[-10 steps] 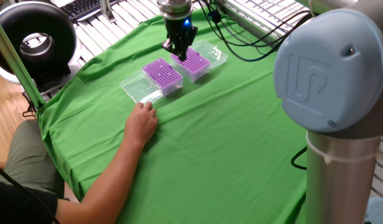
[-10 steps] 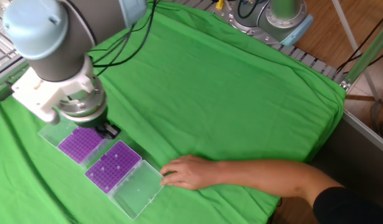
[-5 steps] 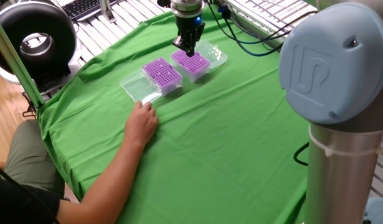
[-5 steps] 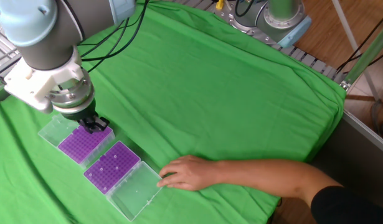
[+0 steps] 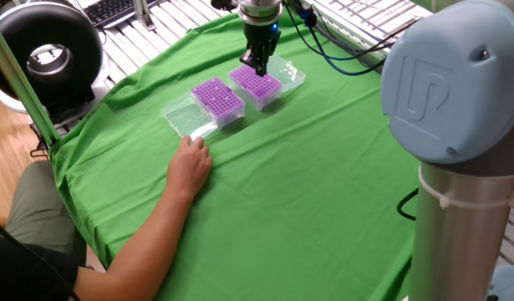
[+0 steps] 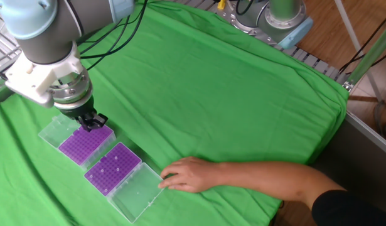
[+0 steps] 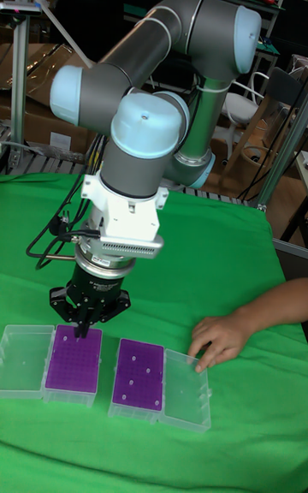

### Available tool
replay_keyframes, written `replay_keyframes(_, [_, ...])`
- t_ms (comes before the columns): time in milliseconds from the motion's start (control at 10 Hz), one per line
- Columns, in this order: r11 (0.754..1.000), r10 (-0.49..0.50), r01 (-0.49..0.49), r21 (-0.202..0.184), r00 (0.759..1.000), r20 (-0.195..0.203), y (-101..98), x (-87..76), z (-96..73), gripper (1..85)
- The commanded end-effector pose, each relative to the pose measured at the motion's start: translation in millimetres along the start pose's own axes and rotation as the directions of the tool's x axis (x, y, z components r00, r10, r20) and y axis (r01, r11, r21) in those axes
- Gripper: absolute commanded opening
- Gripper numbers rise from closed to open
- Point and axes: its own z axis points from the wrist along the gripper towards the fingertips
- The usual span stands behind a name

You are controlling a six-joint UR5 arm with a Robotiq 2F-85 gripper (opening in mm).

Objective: Insert a small pipette tip into the holder for small pipette tips

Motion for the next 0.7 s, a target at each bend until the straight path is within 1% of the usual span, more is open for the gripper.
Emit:
replay_keyframes(0, [1.000,-0.003,0.003,-0.017,1.000,0.017,-0.2,0.9,2.3,1.0])
replay_keyframes(600, [1.000,-0.005,0.006,-0.017,1.000,0.026,-1.0,0.9,4.5,1.0])
